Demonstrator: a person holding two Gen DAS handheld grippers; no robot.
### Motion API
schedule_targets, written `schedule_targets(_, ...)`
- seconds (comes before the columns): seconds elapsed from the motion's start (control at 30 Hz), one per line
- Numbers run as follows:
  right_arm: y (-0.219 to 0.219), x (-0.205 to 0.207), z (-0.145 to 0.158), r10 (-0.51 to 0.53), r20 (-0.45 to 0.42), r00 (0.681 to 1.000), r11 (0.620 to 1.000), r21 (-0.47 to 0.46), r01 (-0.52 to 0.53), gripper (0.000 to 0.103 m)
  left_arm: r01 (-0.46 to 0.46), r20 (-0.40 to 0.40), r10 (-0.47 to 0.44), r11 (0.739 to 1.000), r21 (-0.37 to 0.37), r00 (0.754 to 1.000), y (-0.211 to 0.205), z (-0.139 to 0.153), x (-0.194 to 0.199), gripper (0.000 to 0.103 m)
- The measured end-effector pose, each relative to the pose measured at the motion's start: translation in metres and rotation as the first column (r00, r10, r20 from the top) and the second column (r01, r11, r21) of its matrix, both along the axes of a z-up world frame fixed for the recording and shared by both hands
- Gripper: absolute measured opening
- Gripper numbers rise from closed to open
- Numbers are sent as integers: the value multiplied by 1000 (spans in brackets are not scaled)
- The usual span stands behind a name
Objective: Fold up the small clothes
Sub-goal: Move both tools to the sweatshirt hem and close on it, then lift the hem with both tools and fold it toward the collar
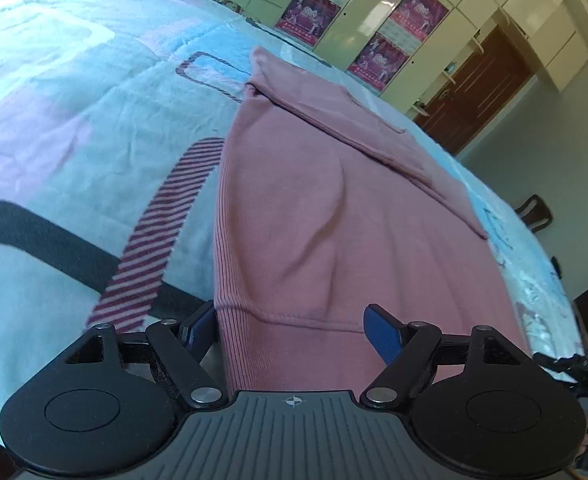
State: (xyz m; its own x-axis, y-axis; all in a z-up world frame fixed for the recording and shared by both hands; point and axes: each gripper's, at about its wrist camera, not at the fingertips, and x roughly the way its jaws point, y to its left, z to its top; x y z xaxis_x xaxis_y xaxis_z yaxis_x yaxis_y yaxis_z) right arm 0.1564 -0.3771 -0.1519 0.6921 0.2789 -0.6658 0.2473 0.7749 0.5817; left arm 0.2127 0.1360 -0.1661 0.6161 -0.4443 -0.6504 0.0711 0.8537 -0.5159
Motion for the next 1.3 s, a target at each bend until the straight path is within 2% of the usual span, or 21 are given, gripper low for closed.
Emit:
schedule_targets(0.07,6,-8,-3,26,3,1000,999,36,-26,45,0,-12,0,998,-63,1000,0,-7,-6,66)
schedule_targets(0.17,12,-16,-7,51,17,999,996,72,-52,43,-21,-8,20,993,-113,1000,-1,-13,-9,66)
schedule_targets(0.23,13,-16,-9,54,17,998,994,97,-55,36,-29,-12,27,990,-135,1000,-2,-15,-6,66)
schedule_targets(0.27,13,-14,-9,57,14,998,993,106,-58,30,-28,-10,27,991,-128,1000,-3,-15,-5,54)
schedule_targets(0.3,13,-11,-10,63,2,998,993,103,-63,10,-25,-17,23,994,-103,1000,-5,-15,-2,14)
schedule_targets(0.33,14,-10,-10,71,-8,997,994,80,-70,8,-23,-34,20,997,-75,999,-7,-16,0,5)
schedule_targets(0.43,13,-20,8,76,79,994,995,61,-80,8,-43,66,50,994,-98,997,1,0,-15,4)
schedule_targets(0.47,9,-27,13,67,109,992,995,63,-74,8,-50,74,56,995,-81,996,2,2,-17,4)
schedule_targets(0.53,3,-32,13,64,124,990,996,46,-70,8,-52,30,53,998,-43,998,2,-10,-14,4)
schedule_targets(0.57,1,-28,5,69,76,995,997,30,-71,7,-53,-2,53,998,-17,999,0,-18,-12,4)
schedule_targets(0.6,0,-23,-5,69,17,997,997,17,-69,7,-64,5,64,997,-32,998,1,-20,-12,4)
schedule_targets(0.63,-1,-22,-12,63,10,998,997,35,-63,7,-80,-3,80,995,-51,997,3,-19,-11,4)
schedule_targets(0.73,-5,-26,-4,32,66,997,997,75,-37,7,-102,4,103,992,-73,995,3,-14,-14,4)
schedule_targets(0.93,-7,-12,27,36,162,986,998,45,-44,7,-148,63,161,974,-173,985,8,9,-2,4)
schedule_targets(1.07,-13,21,57,36,231,972,999,16,-41,7,-129,130,160,968,-217,979,3,36,36,4)
schedule_targets(1.3,-31,123,102,0,269,963,999,-38,10,7,-113,170,147,975,-193,975,-23,72,156,4)
